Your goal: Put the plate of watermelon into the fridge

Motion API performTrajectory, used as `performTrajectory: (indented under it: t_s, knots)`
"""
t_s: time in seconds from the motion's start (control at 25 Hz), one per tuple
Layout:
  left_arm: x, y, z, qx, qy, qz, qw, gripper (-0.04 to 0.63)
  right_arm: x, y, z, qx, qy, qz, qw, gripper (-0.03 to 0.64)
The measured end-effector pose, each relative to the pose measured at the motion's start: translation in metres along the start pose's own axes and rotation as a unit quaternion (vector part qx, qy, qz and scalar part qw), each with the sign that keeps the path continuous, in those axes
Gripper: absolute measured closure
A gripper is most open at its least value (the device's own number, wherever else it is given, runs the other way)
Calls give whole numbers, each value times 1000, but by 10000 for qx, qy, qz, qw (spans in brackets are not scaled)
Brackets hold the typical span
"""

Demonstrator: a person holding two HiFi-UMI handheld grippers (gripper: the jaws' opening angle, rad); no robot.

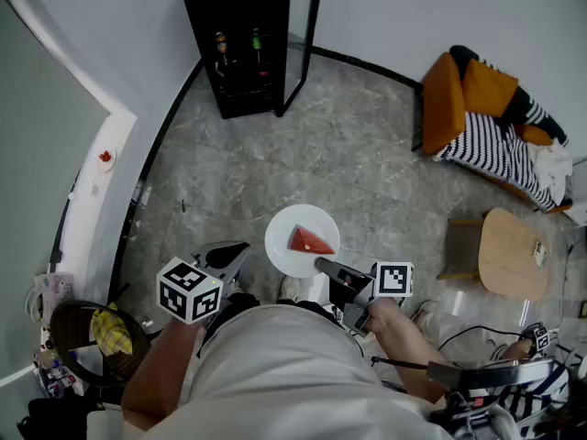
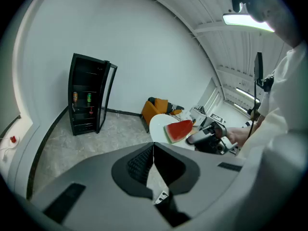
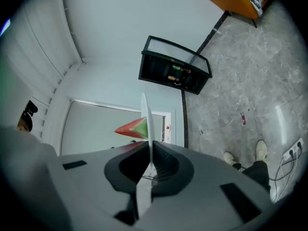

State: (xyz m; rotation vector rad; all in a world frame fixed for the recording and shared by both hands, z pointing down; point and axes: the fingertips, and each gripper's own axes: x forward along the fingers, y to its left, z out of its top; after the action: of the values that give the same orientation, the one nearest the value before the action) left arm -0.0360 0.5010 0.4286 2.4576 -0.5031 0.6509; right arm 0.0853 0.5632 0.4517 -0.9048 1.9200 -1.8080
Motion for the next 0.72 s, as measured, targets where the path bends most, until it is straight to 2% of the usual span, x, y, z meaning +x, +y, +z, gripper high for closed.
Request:
performTrajectory:
  t_s: [0.4,0.72]
  knots:
    - [6,-10,1,139,0,-40,9999,583,1,-8,-1,428,2,46,9991,594]
    - [31,7,20,92,77,7,9999,583,24,-23,43,430,57,-65,9990,594]
